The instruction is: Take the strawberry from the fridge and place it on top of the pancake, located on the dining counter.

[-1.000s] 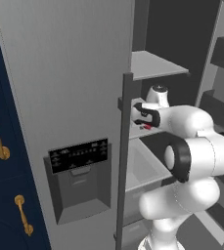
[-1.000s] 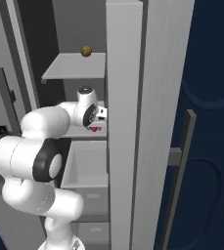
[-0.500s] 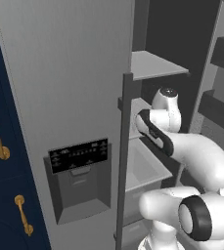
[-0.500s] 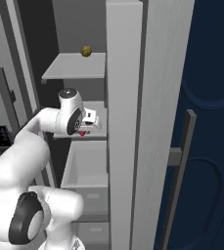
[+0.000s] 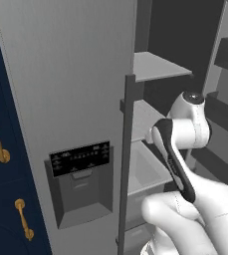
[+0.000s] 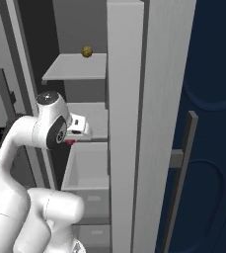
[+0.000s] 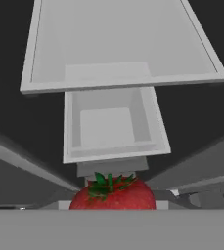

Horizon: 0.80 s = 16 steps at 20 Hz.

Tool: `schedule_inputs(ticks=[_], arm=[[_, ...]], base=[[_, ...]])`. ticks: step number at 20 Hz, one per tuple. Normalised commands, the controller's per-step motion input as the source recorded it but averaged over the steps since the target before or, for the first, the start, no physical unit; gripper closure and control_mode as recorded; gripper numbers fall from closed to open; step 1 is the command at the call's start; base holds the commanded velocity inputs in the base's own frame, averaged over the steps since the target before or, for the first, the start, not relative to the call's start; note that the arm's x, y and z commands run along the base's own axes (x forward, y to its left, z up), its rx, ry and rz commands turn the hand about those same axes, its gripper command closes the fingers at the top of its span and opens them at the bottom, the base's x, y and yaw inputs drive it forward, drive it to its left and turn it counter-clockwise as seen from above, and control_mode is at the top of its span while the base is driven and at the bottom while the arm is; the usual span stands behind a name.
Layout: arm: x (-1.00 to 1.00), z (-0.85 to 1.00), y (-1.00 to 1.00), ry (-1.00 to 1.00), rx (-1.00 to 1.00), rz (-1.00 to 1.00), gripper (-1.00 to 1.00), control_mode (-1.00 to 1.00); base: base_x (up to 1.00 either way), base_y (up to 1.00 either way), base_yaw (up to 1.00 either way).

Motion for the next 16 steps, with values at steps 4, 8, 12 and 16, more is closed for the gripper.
schedule_inputs(ticks=[4, 8, 12, 16], arm=[[-1.00, 0.40, 0.00, 0.00, 0.00, 0.00, 1.00, -1.00], [-0.87, 0.43, 0.00, 0.00, 0.00, 0.00, 1.00, -1.00], [-0.10, -0.02, 0.02, 0.01, 0.00, 0.00, 1.00, -1.00], [-0.36, -0.11, 0.00, -0.02, 0.00, 0.00, 1.00, -1.00]], base=[[0.00, 0.00, 0.00], [0.00, 0.00, 0.00], [0.00, 0.00, 0.00], [0.00, 0.00, 0.00]])
